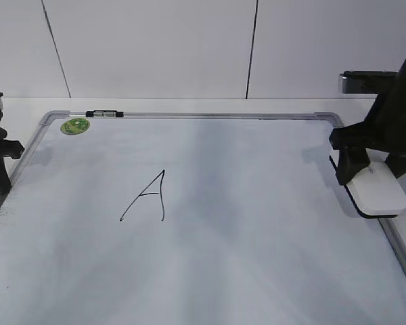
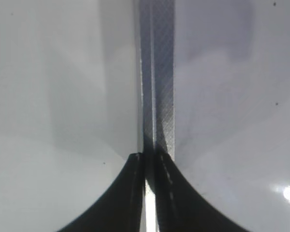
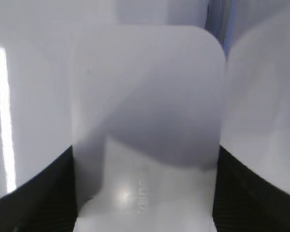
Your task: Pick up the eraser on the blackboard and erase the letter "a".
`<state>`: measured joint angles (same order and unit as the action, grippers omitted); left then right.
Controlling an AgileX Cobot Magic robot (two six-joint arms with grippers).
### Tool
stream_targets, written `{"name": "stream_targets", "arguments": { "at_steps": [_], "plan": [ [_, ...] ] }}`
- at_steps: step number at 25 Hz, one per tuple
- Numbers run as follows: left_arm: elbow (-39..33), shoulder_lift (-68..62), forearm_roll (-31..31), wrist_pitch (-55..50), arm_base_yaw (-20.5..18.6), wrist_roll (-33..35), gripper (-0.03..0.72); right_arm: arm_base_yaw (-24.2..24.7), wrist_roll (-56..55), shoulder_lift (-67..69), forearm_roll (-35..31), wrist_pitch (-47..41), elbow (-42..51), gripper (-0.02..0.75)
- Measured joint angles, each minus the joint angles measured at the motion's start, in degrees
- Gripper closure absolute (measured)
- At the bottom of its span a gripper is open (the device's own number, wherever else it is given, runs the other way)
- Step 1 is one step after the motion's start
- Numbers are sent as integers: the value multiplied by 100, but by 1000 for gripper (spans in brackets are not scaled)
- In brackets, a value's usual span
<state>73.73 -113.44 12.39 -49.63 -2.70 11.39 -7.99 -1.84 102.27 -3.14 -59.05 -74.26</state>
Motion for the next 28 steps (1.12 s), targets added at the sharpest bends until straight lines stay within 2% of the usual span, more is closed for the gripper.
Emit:
{"name": "stream_targets", "arguments": {
  "at_steps": [12,18,28],
  "plan": [
    [0,0,0,0,0,0,638,0,-280,466,-37,874,10,172],
    [0,0,0,0,0,0,636,0,-606,466,489,936,10,172],
    [0,0,0,0,0,0,633,0,-654,764,563,945,10,172]
  ]
}}
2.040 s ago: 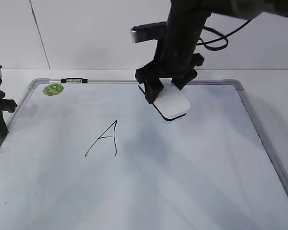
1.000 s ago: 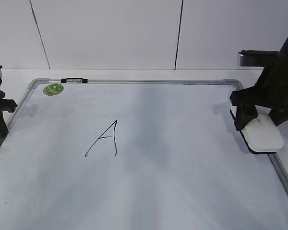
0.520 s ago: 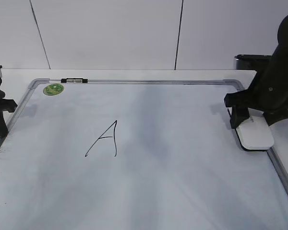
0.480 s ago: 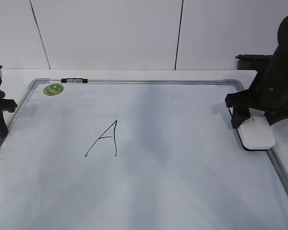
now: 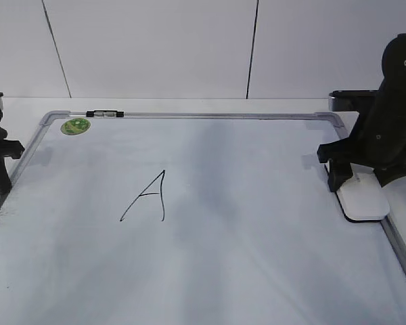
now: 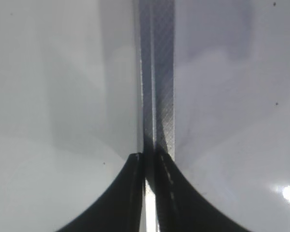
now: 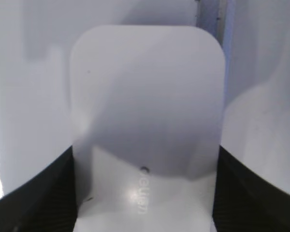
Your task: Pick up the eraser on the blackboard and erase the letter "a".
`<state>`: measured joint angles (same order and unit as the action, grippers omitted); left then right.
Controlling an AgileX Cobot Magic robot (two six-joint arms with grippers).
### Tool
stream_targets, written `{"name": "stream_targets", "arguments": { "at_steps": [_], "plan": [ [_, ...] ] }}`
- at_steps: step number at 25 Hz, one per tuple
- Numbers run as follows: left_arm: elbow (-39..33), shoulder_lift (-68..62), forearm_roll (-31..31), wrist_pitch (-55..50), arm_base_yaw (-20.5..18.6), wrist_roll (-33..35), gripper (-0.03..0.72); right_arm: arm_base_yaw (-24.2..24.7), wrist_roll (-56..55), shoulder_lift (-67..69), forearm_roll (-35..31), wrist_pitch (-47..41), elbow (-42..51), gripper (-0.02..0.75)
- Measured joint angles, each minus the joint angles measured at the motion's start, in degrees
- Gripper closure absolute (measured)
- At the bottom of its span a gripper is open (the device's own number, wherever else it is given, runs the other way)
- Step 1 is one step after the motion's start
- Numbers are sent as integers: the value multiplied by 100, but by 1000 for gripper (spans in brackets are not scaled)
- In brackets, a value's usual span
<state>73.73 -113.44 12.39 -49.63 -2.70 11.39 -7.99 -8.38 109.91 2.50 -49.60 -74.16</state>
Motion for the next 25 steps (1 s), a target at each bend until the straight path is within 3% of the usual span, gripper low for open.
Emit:
{"name": "stream_targets", "arguments": {
  "at_steps": [18,25],
  "plan": [
    [0,0,0,0,0,0,628,0,-21,0,-50,13,0,170],
    [0,0,0,0,0,0,624,0,59,9,-292,-115,-49,102]
  ]
}}
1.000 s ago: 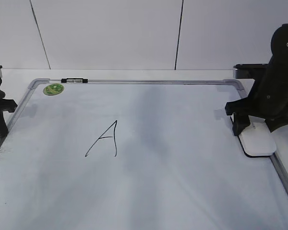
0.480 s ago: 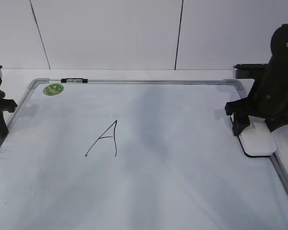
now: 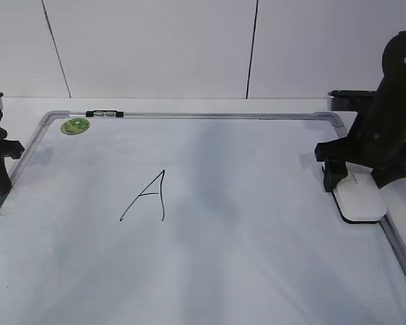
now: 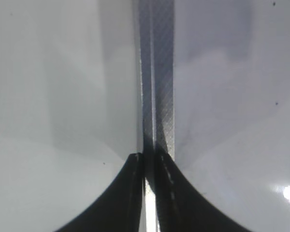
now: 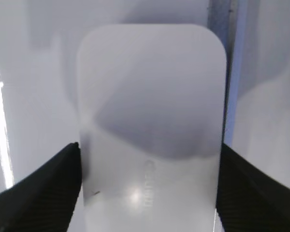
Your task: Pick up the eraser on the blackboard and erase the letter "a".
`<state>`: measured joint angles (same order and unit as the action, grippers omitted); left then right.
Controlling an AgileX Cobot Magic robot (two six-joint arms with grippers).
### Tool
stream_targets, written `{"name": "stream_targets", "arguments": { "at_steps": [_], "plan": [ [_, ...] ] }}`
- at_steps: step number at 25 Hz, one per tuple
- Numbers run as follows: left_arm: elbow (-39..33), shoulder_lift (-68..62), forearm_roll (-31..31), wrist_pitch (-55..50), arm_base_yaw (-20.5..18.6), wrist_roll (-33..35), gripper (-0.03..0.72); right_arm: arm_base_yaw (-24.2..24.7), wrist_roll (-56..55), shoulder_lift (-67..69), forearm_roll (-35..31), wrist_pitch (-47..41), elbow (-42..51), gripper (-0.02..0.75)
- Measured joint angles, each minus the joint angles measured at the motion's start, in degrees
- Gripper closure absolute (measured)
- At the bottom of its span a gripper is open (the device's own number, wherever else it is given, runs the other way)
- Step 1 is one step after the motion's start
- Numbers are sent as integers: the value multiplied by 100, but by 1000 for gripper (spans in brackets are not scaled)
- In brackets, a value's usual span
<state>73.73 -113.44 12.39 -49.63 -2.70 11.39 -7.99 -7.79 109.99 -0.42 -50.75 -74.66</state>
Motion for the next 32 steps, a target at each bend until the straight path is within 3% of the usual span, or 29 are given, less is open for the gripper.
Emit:
{"name": "stream_targets", "arguments": {
  "at_steps": [7,15,18,24,32],
  "plan": [
    [0,0,0,0,0,12,620,0,14,0,78,-379,-430,91],
    [22,0,0,0,0,12,610,0,63,-10,362,-1637,-1267,92],
    [140,-24,-19,-95,0,12,568,0,119,-50,362,-1760,-1314,92],
    [732,-34,-24,-696,0,13,399,0,159,-80,362,-1857,-1323,104],
    [1268,169,-11,-1722,0,13,370,0,300,-599,362,-1900,-1323,120]
  ]
}}
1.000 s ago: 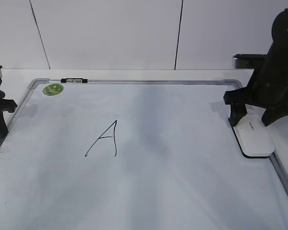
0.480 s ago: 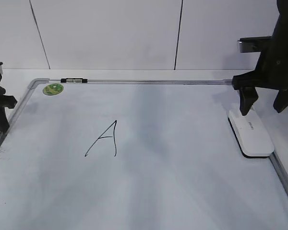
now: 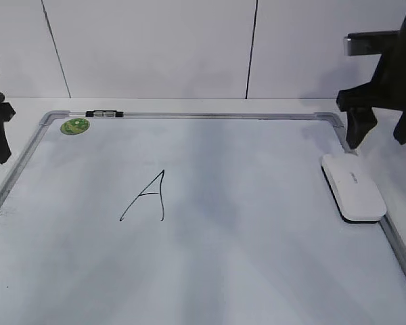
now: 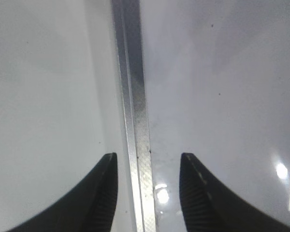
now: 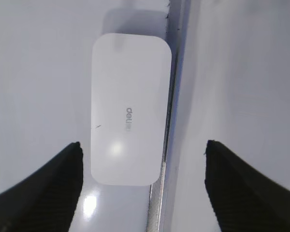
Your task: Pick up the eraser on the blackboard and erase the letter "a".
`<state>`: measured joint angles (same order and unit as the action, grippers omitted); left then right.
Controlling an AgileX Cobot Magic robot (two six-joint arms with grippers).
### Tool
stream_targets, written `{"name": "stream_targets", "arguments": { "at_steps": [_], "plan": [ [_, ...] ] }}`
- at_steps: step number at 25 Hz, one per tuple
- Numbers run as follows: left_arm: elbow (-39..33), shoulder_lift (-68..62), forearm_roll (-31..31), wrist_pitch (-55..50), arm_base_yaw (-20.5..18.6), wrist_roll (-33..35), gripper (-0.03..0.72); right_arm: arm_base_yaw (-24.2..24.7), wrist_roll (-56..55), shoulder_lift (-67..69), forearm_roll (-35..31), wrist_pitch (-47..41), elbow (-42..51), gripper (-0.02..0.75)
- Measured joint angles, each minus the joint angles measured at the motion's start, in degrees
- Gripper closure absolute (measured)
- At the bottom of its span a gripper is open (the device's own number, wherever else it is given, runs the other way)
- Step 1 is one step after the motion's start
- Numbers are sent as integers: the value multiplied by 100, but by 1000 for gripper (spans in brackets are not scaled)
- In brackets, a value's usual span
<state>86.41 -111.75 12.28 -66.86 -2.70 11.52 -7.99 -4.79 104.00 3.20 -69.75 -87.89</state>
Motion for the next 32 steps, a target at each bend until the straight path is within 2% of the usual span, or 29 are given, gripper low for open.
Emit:
{"name": "stream_targets", "arguments": {
  "at_steps": [11,21,27,32],
  "plan": [
    [-128,1435,245,-284,0,-149,370,0,115,-1415,-20,-71,259,141],
    [-1558,3560,224,-392,0,-162,374,0,115,-3267,-31,-99,1898,143],
    [-2306,5128,223,-411,0,-189,380,0,55,-4892,-237,-139,3164,145],
    [-2960,6596,434,-428,0,-231,380,0,17,-6255,-223,-179,3810,145]
  ]
}}
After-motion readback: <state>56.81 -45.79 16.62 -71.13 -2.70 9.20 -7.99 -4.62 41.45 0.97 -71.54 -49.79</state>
